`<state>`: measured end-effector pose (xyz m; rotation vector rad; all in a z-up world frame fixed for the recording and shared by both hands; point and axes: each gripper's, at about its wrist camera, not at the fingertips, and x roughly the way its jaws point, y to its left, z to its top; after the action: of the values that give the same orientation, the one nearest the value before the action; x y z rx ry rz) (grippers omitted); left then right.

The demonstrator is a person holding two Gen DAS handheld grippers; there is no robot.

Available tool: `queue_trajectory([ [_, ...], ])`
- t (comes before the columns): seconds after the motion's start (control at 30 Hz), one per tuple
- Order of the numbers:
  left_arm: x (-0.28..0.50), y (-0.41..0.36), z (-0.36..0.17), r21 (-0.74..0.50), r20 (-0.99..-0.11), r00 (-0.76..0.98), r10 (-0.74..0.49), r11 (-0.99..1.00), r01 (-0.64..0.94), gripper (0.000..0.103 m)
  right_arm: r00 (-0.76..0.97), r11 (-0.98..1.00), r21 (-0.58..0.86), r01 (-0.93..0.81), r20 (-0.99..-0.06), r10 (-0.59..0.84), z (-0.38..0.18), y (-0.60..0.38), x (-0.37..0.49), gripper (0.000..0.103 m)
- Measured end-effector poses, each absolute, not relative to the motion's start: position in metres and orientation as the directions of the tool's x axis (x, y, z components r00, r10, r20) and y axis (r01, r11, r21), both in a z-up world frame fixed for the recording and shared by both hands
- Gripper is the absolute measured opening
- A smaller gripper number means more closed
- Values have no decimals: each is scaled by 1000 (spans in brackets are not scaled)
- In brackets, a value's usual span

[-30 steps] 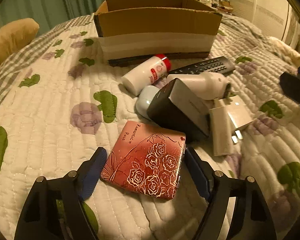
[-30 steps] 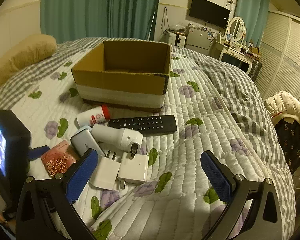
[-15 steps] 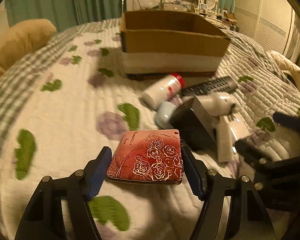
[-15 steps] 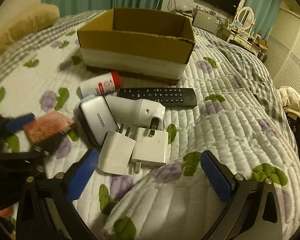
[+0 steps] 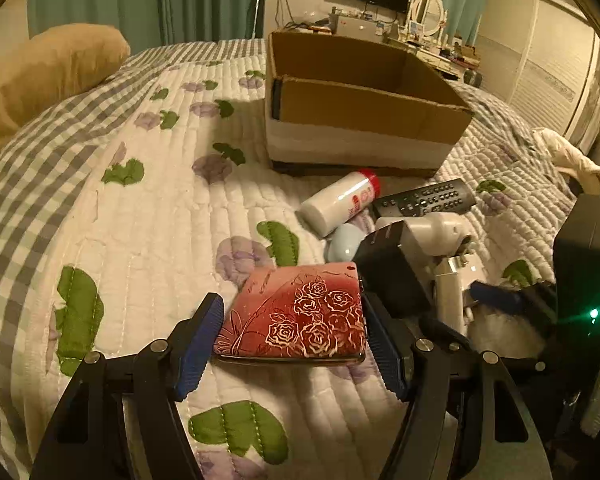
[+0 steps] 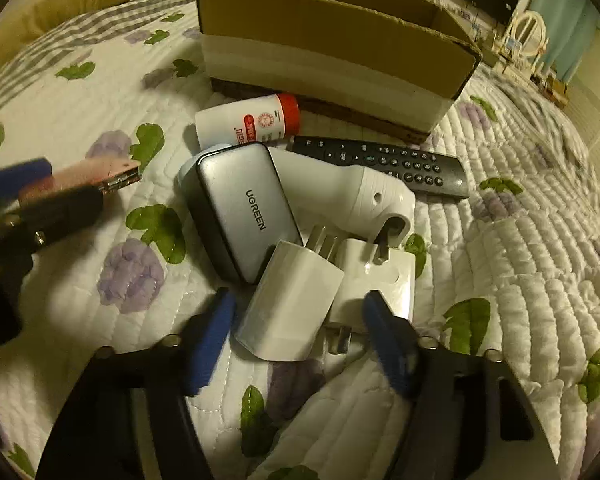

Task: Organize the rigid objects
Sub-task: 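Grasp the pink rose card case with left gripper while right gripper grasps a white plug adapter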

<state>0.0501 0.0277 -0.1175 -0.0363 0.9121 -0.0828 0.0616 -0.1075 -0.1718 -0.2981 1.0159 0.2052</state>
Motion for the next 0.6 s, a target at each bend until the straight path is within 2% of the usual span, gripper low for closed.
queue_trajectory([
  [0.03, 49, 26, -115, -57, -784, 615, -85, 996, 64, 68, 514, 940, -138, -311, -857, 44, -170, -109, 60, 44],
  [0.07, 48, 24, -112, -58, -780, 619, -92, 995, 75, 51, 514, 941, -131, -311, -856, 51, -168, -110, 59, 36],
  [0.1, 48, 22, -110, -76, -777, 618, -119, 993, 96, 25, 517, 942, -136, -307, -855, 45, -167, -112, 58, 30],
  [0.13, 48, 19, -108, -70, -785, 610, -112, 993, 93, 25, 522, 943, -148, -297, -853, 30, -166, -114, 57, 25],
  [0.4, 51, 1, -121, 38, -800, 597, -59, 988, 149, 25, 516, 953, -66, -296, -850, 102, -157, -128, 55, 23],
  [0.5, 51, 2, -120, 75, -792, 610, -31, 986, 148, 28, 521, 953, -46, -299, -844, 123, -151, -130, 54, 22],
  [0.57, 51, 4, -120, 83, -791, 612, -21, 986, 142, 35, 529, 955, -29, -294, -837, 138, -146, -133, 54, 22],
  [0.6, 52, 5, -121, 86, -792, 610, -16, 987, 138, 43, 532, 956, -25, -292, -835, 141, -144, -134, 55, 22],
])
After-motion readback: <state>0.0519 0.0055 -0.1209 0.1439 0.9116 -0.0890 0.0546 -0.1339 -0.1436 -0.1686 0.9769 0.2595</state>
